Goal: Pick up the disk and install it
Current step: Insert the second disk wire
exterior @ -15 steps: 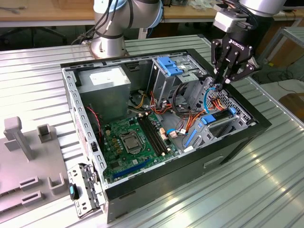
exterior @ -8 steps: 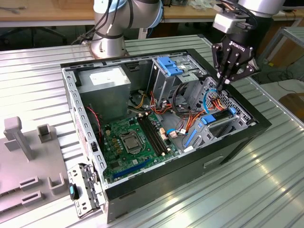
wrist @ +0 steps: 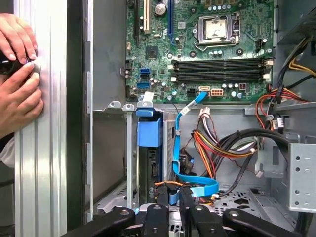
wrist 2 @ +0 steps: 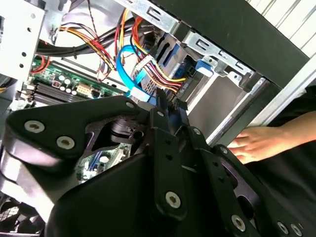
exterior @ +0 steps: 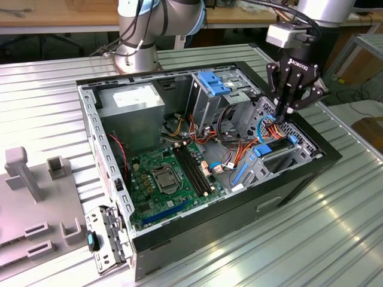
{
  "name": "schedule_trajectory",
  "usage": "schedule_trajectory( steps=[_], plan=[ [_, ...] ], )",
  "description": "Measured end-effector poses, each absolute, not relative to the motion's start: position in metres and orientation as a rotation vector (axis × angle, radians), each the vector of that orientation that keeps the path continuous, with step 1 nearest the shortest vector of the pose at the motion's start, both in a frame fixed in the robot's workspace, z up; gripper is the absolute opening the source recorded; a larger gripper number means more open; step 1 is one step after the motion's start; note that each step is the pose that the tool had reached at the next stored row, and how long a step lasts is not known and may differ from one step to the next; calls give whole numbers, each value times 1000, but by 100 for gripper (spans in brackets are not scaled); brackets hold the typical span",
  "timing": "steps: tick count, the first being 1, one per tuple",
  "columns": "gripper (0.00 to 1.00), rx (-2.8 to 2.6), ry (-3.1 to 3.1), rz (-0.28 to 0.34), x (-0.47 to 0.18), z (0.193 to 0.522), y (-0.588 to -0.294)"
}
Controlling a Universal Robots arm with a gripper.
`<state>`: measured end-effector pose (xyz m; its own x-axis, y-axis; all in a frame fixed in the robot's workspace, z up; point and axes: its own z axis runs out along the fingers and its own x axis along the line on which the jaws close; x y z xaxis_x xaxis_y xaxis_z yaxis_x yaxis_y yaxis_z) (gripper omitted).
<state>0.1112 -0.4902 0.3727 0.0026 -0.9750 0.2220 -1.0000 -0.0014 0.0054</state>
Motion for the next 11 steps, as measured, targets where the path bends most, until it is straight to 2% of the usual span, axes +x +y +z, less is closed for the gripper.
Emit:
schedule_trajectory(
  steps=[2,3,7,11],
  plan=[
    [23,2092,-2088,249,111,370,-490],
    [16,2088,-2084,256,111,370,-490],
    [16,2065,-2061,297,111,367,-490],
    [16,2074,-2070,282,110,361,-492]
  ],
)
